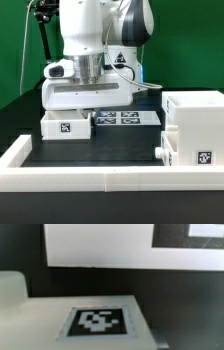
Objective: Assemble drawer
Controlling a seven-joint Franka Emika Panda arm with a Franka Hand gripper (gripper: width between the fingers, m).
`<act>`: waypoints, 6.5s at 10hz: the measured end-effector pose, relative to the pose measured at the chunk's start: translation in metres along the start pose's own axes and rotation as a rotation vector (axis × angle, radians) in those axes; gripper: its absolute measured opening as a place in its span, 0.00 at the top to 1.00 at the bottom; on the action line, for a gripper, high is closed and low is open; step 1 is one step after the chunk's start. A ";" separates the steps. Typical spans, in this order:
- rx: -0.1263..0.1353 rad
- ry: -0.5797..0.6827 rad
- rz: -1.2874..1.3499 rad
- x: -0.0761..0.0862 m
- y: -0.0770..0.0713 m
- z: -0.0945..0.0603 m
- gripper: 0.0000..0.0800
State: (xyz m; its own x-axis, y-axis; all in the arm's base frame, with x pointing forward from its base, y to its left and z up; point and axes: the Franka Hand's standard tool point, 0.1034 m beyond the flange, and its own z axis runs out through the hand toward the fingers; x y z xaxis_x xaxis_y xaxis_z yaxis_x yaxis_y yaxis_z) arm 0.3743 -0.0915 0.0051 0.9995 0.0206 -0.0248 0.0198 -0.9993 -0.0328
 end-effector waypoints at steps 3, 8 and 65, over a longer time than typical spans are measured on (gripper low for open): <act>0.011 -0.012 -0.042 0.003 -0.011 -0.010 0.95; 0.061 -0.064 -0.185 0.015 -0.029 -0.047 0.95; -0.065 0.061 -1.517 0.158 -0.082 -0.044 0.95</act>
Offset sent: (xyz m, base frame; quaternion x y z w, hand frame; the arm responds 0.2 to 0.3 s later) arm 0.0052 0.0199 0.0337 0.0016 -0.0272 -0.1152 0.9930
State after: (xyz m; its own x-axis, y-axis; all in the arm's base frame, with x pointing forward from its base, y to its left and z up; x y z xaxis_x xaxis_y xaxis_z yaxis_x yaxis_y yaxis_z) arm 0.5320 -0.0079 0.0481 0.0334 0.9990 0.0311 0.9979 -0.0351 0.0541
